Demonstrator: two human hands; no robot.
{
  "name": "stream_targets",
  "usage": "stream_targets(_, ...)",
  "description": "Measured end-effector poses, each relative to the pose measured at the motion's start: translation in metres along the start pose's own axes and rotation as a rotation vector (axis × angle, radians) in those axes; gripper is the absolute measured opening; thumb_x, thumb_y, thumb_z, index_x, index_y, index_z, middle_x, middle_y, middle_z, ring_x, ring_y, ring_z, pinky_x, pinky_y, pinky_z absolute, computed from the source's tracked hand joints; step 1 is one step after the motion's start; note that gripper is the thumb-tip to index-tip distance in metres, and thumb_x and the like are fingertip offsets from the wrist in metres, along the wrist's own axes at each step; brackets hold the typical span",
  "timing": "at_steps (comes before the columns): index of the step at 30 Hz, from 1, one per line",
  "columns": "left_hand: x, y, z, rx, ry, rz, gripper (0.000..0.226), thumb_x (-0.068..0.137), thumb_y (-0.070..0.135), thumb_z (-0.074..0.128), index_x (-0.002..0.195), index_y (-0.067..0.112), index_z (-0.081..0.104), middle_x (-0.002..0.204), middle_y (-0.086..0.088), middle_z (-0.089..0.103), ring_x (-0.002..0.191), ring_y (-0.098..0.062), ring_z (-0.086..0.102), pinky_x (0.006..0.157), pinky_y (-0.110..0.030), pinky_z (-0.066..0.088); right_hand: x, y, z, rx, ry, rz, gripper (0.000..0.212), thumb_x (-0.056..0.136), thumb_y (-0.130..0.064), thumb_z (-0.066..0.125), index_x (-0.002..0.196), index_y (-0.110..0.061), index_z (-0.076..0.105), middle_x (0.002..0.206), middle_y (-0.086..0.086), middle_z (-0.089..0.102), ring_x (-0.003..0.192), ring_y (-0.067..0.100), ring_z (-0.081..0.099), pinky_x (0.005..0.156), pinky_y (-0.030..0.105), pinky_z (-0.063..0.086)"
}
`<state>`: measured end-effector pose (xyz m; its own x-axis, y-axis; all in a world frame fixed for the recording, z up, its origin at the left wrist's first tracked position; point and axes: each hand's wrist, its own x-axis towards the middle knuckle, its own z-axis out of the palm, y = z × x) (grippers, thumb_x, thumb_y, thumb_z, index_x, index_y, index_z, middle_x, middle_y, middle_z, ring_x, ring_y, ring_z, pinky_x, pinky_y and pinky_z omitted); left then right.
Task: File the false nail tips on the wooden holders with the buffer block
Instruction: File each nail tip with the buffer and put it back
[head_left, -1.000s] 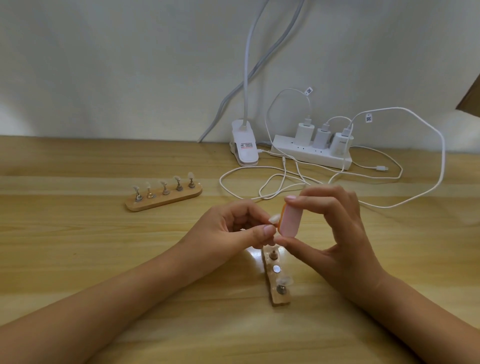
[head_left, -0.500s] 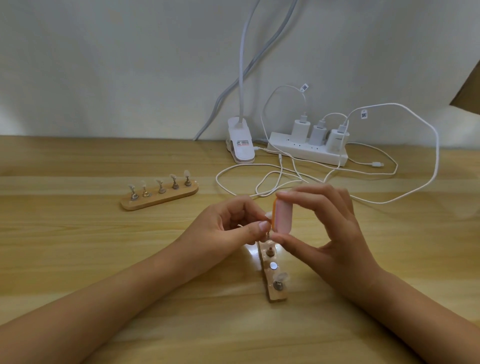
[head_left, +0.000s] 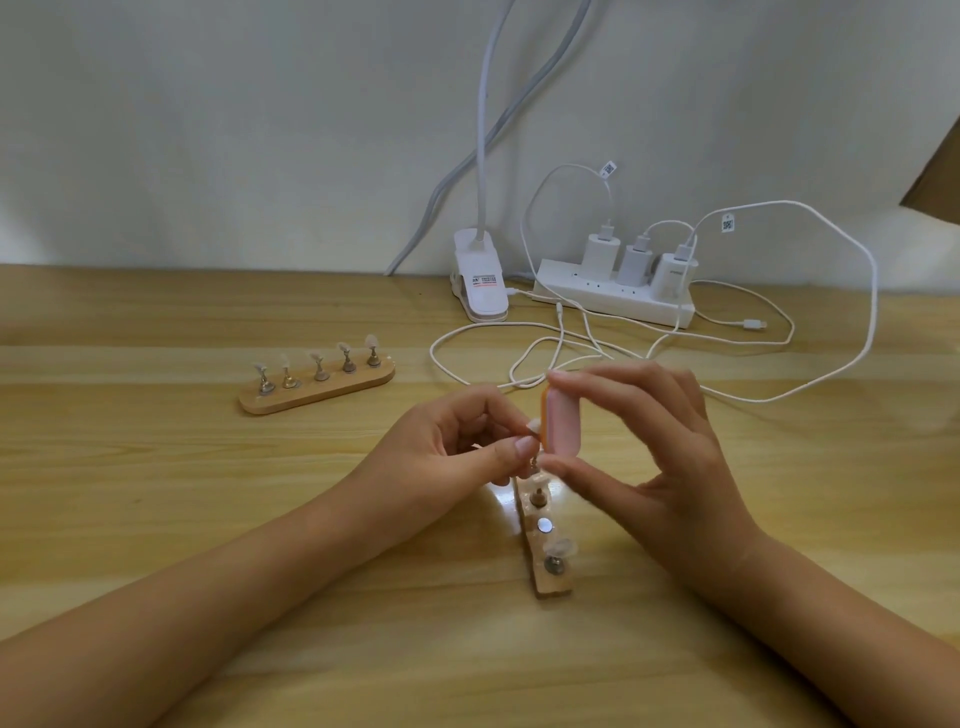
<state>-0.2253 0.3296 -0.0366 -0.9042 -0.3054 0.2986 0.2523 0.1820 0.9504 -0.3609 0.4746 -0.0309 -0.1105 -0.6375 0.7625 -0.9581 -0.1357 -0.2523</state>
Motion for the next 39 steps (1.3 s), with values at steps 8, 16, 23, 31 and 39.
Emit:
stream_targets(8, 0.0, 0.0, 0.0, 0.007, 0.008, 0.002, 0.002, 0.084, 0.015, 0.063, 0.083, 0.017, 0.062, 0.07, 0.008, 0.066, 0.067, -0.004, 0.062, 0.065, -0.016, 0.047, -0.001, 0.001, 0.003, 0.021, -0.017, 0.001, 0.047, 0.083, -0.038, 0.072, 0.123, -0.015, 0.06, 0.113, 0.004, 0.064, 0.105, 0.026, 0.058, 0.097, 0.026, 0.036)
stream_targets(16, -0.001, 0.001, 0.0, -0.007, -0.002, 0.006, 0.006, 0.084, 0.014, 0.063, 0.08, 0.019, 0.064, 0.069, 0.008, 0.067, 0.067, -0.004, 0.062, 0.064, -0.017, 0.048, 0.001, -0.001, -0.002, 0.179, 0.046, 0.138, 0.047, 0.084, -0.04, 0.07, 0.126, -0.025, 0.057, 0.12, -0.006, 0.059, 0.114, 0.018, 0.054, 0.102, 0.029, 0.039)
stream_targets(23, -0.001, 0.001, 0.0, 0.016, 0.007, 0.012, 0.01, 0.084, 0.015, 0.064, 0.08, 0.024, 0.065, 0.069, 0.008, 0.066, 0.068, -0.004, 0.062, 0.064, -0.017, 0.049, 0.001, 0.006, -0.004, 0.122, 0.016, 0.171, 0.049, 0.082, -0.04, 0.073, 0.124, -0.019, 0.059, 0.116, -0.008, 0.058, 0.112, 0.017, 0.052, 0.1, 0.036, 0.04)
stream_targets(31, -0.001, 0.0, -0.001, 0.135, 0.096, 0.037, 0.002, 0.084, 0.02, 0.068, 0.083, 0.022, 0.067, 0.074, 0.01, 0.066, 0.07, -0.003, 0.061, 0.066, -0.018, 0.049, 0.001, 0.014, -0.004, 0.104, -0.002, 0.211, 0.047, 0.082, -0.038, 0.074, 0.122, -0.016, 0.061, 0.115, -0.001, 0.061, 0.111, 0.02, 0.054, 0.101, 0.033, 0.039)
stream_targets(39, -0.004, 0.002, 0.002, 0.401, 0.193, 0.213, 0.015, 0.084, 0.009, 0.068, 0.094, 0.019, 0.073, 0.085, 0.01, 0.067, 0.081, -0.009, 0.064, 0.073, -0.02, 0.053, 0.0, 0.003, 0.0, 0.049, -0.077, 0.016, 0.044, 0.08, -0.04, 0.072, 0.114, -0.012, 0.067, 0.109, 0.001, 0.063, 0.101, 0.02, 0.058, 0.092, 0.037, 0.039)
